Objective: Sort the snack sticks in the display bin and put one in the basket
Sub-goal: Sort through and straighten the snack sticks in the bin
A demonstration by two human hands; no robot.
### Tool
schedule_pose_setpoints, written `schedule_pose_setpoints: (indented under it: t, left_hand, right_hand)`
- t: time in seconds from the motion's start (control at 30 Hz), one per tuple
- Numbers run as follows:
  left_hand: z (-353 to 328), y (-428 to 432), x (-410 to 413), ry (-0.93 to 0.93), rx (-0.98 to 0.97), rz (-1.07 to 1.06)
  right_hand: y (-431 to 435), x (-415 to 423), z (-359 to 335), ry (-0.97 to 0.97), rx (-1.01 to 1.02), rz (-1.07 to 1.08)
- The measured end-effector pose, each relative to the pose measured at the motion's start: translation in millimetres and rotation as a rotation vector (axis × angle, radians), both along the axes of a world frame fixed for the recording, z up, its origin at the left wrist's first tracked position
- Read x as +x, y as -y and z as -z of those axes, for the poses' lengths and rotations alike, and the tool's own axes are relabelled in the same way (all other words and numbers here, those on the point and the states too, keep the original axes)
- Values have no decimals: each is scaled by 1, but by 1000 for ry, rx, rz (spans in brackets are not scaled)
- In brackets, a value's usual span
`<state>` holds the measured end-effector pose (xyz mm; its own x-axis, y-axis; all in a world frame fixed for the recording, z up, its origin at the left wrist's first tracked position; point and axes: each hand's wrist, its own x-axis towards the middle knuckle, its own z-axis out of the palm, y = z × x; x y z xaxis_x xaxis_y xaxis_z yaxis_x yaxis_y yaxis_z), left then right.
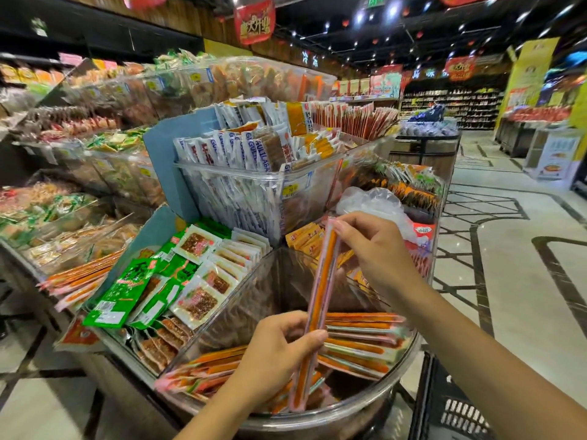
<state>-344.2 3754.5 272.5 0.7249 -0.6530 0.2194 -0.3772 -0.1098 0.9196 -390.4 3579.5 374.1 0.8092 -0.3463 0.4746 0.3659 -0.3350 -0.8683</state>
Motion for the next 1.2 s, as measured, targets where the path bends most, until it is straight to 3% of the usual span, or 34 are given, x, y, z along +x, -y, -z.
schedule_pose_setpoints:
  t: [0.37, 0.53, 0.73, 1.0, 1.1, 1.2]
  left_hand:
    - [1, 0, 0, 92, 39, -33]
    - [-2, -1, -1, 15, 13, -40]
    - [-5, -3, -3, -7, -4, -69]
    - [-9, -8, -1, -172, -88, -8]
    - [-11, -11, 1, -176, -141, -72]
    - [-14, -16, 2, -171, -166, -124]
  right_hand:
    - [0, 5, 5, -96, 208, 34]
    - [-4, 2, 14, -142, 163, -25]
    - [-12, -5, 42, -279, -188, -92]
    - [9, -1, 25, -76, -10, 139]
    - [16, -4, 27, -94, -144, 280]
    - [11, -11, 31, 27, -451, 377]
